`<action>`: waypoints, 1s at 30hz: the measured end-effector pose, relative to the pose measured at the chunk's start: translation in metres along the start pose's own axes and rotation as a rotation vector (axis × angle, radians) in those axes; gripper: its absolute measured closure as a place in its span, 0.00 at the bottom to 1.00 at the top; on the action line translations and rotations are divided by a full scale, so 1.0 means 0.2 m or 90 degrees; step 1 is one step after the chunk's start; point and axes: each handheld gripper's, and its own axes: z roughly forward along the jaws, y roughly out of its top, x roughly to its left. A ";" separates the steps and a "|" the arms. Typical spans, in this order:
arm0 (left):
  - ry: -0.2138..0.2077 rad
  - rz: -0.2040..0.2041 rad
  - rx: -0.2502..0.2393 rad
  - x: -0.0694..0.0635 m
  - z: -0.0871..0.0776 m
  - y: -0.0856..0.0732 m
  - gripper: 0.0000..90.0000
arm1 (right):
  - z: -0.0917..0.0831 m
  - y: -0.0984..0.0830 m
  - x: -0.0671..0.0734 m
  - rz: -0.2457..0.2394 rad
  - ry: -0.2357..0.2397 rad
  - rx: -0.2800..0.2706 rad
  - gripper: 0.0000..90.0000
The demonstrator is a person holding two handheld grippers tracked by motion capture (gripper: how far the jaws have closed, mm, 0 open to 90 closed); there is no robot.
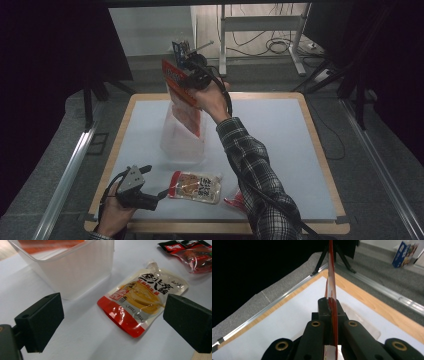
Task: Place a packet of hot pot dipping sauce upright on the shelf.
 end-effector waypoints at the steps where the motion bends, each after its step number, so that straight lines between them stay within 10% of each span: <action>1: 0.002 0.000 -0.001 0.00 0.00 0.00 0.03 | 0.02 -0.01 -0.01 0.004 -0.001 0.005 0.99; 22: -0.001 -0.034 -0.003 0.02 -0.01 0.00 0.02 | 0.16 -0.17 -0.09 -0.009 -0.029 0.040 0.97; 30: -0.018 -0.045 -0.001 0.04 0.00 -0.01 0.02 | 0.14 -0.18 -0.09 -0.054 -0.060 0.040 0.69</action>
